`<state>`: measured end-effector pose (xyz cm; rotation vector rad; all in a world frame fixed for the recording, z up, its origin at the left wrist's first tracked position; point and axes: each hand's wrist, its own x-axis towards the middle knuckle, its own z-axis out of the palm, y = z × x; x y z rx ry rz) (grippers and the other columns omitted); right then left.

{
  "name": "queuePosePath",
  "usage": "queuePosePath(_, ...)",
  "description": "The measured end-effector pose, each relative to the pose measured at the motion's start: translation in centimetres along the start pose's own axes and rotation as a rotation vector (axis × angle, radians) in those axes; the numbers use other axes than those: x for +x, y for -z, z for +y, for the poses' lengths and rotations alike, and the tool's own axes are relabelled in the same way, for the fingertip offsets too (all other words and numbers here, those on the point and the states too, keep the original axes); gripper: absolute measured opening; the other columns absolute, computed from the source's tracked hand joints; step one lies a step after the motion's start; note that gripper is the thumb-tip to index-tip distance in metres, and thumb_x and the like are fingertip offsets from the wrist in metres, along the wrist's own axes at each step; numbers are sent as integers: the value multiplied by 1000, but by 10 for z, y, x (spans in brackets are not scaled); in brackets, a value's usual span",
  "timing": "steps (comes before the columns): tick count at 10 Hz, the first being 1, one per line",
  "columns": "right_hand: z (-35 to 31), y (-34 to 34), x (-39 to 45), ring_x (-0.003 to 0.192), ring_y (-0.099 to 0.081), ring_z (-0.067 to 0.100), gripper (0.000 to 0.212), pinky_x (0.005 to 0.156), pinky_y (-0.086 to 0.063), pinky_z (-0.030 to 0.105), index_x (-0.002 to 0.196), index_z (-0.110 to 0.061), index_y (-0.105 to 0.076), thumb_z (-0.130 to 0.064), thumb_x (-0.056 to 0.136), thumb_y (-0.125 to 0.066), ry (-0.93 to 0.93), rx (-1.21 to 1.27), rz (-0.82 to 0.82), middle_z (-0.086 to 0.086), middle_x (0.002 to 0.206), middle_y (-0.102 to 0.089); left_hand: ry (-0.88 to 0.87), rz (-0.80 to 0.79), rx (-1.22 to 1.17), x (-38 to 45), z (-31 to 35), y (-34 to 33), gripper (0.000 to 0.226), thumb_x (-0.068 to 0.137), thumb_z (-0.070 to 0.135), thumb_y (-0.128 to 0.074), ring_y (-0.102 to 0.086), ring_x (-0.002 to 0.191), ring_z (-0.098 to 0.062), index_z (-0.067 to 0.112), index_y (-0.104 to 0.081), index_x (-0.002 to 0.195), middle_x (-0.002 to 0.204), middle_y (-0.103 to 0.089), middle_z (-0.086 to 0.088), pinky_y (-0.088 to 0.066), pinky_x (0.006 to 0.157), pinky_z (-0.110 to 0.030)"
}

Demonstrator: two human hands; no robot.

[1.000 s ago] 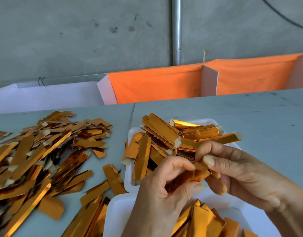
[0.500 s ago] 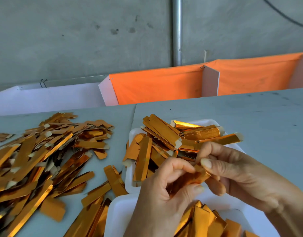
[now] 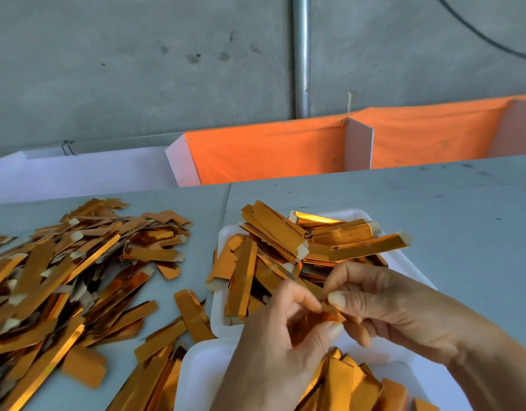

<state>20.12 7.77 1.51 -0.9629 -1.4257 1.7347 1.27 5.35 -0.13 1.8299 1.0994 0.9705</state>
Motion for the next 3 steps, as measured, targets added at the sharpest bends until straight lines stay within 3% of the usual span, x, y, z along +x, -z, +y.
queuePosePath(2,4,2,4,51,-53,13,16,51,-45,19,84,-13,-68,-27,76,-70,17,-87,181,6,59,-54,87,-80,252,3,-7,-3,30,79,57,-60,-62,81,-1,32,-49,89,86,-68,12,-50,74,-24)
queuePosePath(3,4,3,3,54,-57,13,19,53,-48,18,78,-15,-68,-33,72,-66,120,-70,380,7,59,-58,57,-85,428,3,-6,-9,37,85,61,-50,-58,75,-4,24,-55,87,78,-63,9,-48,69,-25)
